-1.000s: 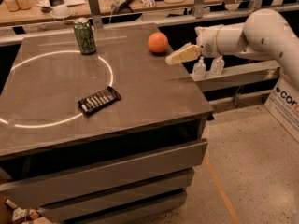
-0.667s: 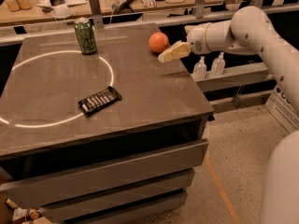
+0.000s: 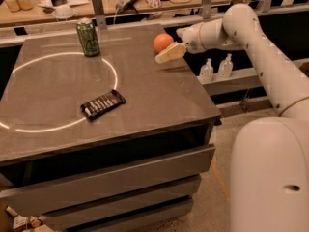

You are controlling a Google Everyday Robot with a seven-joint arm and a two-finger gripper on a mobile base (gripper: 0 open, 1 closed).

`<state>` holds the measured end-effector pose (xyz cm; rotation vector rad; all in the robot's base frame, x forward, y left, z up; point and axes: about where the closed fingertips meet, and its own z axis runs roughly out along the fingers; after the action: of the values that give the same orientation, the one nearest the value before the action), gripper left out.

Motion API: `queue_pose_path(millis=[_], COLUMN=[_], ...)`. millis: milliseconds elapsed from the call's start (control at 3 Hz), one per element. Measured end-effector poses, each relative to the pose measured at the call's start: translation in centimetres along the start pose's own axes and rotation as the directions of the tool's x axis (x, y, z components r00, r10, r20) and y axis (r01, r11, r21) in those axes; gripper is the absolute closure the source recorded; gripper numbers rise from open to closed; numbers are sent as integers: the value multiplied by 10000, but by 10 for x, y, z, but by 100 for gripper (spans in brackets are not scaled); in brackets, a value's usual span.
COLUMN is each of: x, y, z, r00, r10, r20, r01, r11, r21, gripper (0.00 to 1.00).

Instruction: Move orange near rxbar chocolate

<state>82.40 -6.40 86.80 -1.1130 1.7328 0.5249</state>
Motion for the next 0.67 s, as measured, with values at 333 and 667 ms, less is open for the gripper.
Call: queue_pose_path(millis=[333, 667], x=[0, -1], y=[-2, -1], z=[12, 17], r00=[9998, 9996], r10=[-167, -270], r20=[-73, -68], r01=[163, 264], r11=[9988, 9966], r21=[-469, -776], gripper=[37, 61])
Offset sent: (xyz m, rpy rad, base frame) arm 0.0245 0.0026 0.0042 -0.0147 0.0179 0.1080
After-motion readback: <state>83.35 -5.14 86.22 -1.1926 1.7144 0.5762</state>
